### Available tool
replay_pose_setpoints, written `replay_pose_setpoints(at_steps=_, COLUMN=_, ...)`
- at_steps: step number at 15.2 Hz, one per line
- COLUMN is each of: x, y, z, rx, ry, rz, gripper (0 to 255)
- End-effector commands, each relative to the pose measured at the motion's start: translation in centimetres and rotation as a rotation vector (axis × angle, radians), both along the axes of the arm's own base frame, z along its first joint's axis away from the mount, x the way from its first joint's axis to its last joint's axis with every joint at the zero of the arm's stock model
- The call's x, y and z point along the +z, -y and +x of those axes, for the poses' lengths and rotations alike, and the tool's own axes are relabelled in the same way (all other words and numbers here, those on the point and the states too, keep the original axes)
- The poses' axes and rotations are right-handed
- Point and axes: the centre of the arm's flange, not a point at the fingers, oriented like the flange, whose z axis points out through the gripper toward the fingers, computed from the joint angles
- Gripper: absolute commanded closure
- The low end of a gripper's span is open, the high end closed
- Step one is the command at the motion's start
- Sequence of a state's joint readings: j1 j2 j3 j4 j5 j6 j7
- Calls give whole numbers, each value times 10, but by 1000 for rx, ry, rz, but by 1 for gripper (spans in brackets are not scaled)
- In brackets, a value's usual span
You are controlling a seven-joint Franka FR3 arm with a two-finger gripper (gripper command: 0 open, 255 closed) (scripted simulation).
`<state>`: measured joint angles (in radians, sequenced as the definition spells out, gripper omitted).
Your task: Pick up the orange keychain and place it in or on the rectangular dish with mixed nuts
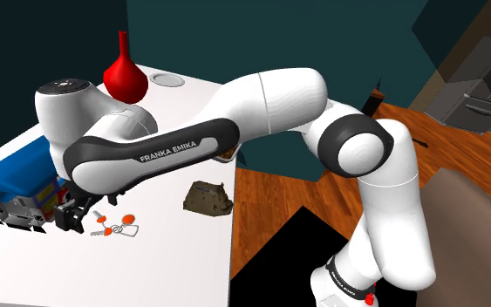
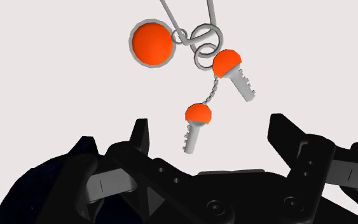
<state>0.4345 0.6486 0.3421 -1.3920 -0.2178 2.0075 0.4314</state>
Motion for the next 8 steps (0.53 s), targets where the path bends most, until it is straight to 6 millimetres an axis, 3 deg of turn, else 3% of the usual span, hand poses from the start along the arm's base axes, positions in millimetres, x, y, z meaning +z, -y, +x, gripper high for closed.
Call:
replay_pose_setpoints(at_steps=1, x=-12, y=4, z=3, rx=-7, ry=-7, rz=-9, gripper=0)
replay_pose_setpoints(at_steps=7, x=-12, y=4, z=3, rx=-7, ry=-7, rz=-9, gripper=0)
replay_pose_setpoints(at_steps=8, x=-9, y=6, z=1, rx=-7, ry=-7, rz=-9, gripper=255)
